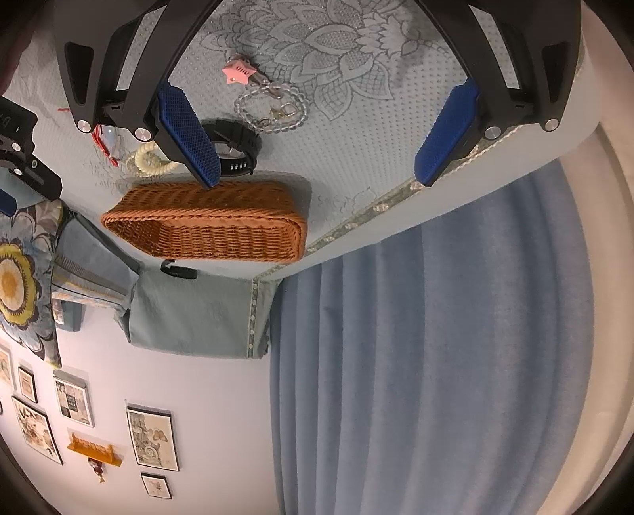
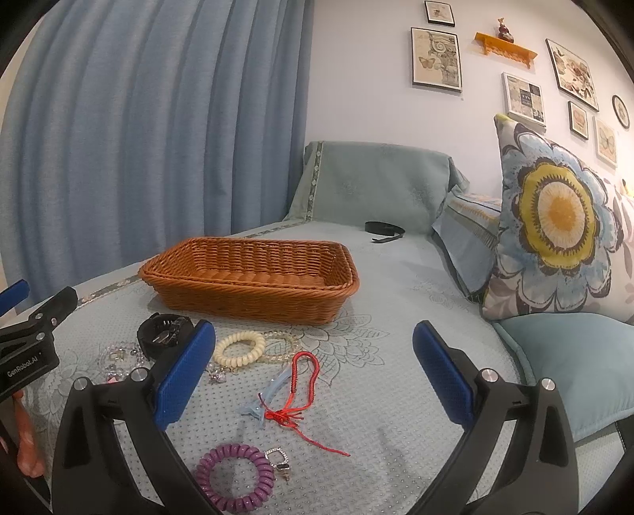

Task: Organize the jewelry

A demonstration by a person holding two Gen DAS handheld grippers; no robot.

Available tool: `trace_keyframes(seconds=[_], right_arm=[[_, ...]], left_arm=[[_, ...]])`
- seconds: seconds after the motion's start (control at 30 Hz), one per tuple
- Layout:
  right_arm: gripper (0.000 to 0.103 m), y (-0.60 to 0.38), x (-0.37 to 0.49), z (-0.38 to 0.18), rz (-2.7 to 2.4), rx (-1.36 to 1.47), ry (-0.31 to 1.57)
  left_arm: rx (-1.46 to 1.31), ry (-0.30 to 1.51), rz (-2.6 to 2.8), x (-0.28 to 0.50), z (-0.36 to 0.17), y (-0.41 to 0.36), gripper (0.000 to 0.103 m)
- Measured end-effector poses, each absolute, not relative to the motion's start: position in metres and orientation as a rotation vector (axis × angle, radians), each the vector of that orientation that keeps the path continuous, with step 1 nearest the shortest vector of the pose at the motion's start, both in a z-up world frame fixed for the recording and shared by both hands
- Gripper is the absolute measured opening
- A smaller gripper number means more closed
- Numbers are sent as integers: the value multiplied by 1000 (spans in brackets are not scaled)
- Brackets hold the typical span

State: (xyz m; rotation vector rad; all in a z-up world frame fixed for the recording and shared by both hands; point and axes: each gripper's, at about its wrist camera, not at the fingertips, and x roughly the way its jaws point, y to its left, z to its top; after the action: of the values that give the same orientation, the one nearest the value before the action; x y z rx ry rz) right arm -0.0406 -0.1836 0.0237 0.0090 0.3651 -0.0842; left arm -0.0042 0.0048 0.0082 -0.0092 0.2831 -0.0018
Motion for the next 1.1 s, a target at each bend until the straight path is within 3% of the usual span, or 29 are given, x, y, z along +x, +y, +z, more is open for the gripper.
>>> trace_keyframes(seconds=[1.1], right_arm=[[95, -182, -41, 24, -82, 1, 366]], left_arm=[[-7, 278, 3, -6, 4, 0, 95]])
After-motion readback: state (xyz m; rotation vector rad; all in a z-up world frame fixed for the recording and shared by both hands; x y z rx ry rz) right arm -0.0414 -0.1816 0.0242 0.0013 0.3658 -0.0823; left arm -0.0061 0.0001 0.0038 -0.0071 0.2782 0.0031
